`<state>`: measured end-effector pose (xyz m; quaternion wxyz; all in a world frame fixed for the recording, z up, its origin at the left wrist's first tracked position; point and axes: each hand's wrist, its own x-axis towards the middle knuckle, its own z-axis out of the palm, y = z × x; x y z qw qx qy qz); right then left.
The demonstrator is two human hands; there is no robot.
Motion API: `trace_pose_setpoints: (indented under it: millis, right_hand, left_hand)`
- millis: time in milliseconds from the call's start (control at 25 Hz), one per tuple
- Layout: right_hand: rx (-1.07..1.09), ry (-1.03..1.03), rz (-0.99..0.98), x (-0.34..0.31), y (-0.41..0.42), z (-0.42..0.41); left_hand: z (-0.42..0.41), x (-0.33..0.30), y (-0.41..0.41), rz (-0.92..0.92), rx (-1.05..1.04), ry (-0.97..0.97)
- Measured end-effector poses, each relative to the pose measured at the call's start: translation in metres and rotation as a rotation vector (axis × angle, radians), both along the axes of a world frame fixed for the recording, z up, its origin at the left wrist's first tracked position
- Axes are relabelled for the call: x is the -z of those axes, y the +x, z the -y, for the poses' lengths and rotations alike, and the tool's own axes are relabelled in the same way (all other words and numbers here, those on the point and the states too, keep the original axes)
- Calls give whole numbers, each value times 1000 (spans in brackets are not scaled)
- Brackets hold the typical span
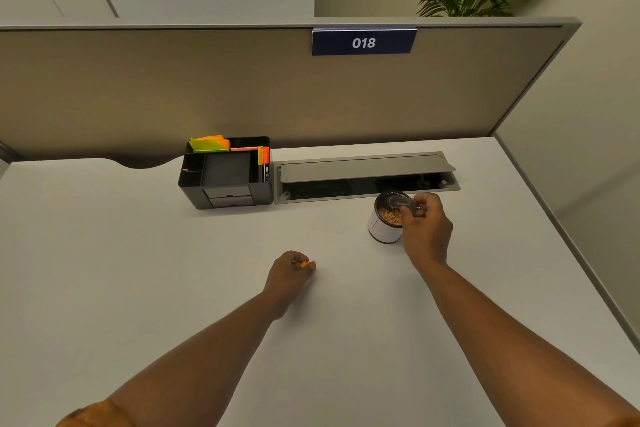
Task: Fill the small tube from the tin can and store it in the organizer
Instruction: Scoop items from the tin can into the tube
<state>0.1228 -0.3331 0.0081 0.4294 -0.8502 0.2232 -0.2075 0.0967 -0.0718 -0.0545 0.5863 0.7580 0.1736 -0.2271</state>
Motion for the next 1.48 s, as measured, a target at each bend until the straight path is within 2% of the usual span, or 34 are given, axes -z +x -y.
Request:
trace_pose_setpoints:
  millis: [400,600,760,880,1040,1160,1240,1360,1480]
  right_hand:
    - [-74,-132,-18,1,8,1]
    - [-102,-158,9,3,12,0]
    - [-112,-92,76,-2,13,1]
    - [-141,-173,69,-1,15,2]
    - [-136,-130,72,-3,18,1]
    - [-146,-178,64,2,17,2]
    - [-113,-109,76,2,17,2]
    - [0,103,82,-4,16,-1]
    - [71,243,80,-10,6,-8]
  left_hand:
    - [0,0,1,-2,-8,-5]
    - [-1,-1,1,-11,-9,-18]
    - [-2,0,1,0,6,-4]
    - [-2,0,1,-12,3,-18]
    - [-2,-1,1,-10,0,-30]
    - [-3,0,0,-11,-3,-35]
    - [-3,1,0,-6,-1,-33]
    - [-3,1,1,-7,1,-42]
    - [-10,-4,-1,-46,-46,-132]
